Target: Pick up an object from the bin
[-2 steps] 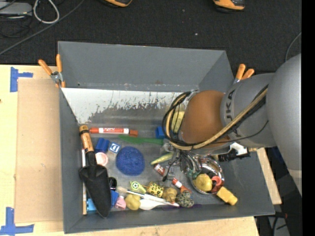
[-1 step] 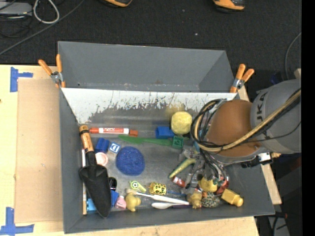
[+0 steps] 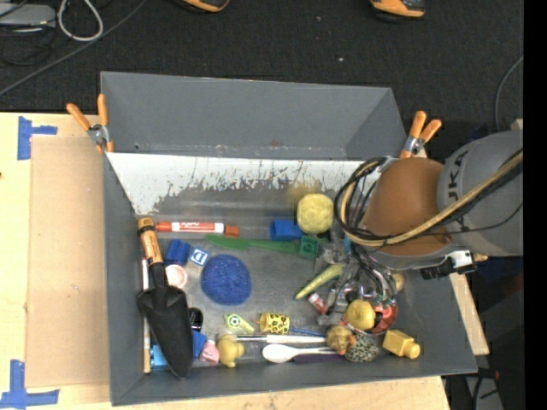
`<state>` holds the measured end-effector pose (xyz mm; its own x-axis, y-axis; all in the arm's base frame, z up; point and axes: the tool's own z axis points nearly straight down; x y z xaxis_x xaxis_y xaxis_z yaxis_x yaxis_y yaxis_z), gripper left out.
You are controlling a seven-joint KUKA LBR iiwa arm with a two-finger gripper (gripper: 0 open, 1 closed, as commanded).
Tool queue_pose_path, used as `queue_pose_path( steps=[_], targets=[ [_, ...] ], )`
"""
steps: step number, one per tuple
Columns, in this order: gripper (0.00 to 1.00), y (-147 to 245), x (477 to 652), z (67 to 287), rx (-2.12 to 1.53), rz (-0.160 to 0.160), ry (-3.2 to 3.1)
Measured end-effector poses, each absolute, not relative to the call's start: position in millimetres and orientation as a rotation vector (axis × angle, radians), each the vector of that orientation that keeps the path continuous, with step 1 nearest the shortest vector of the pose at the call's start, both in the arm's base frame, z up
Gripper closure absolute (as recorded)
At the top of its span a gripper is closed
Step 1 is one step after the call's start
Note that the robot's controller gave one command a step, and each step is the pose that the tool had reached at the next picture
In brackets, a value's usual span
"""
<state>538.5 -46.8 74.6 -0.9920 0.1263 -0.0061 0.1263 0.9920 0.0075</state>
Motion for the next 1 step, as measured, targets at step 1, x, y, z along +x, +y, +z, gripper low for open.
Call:
queue_pose_path(
  steps=[1],
  targets=[
    [1.00, -54.7, 523.5, 221.0, 0.188, 0.010, 3.123]
  ],
)
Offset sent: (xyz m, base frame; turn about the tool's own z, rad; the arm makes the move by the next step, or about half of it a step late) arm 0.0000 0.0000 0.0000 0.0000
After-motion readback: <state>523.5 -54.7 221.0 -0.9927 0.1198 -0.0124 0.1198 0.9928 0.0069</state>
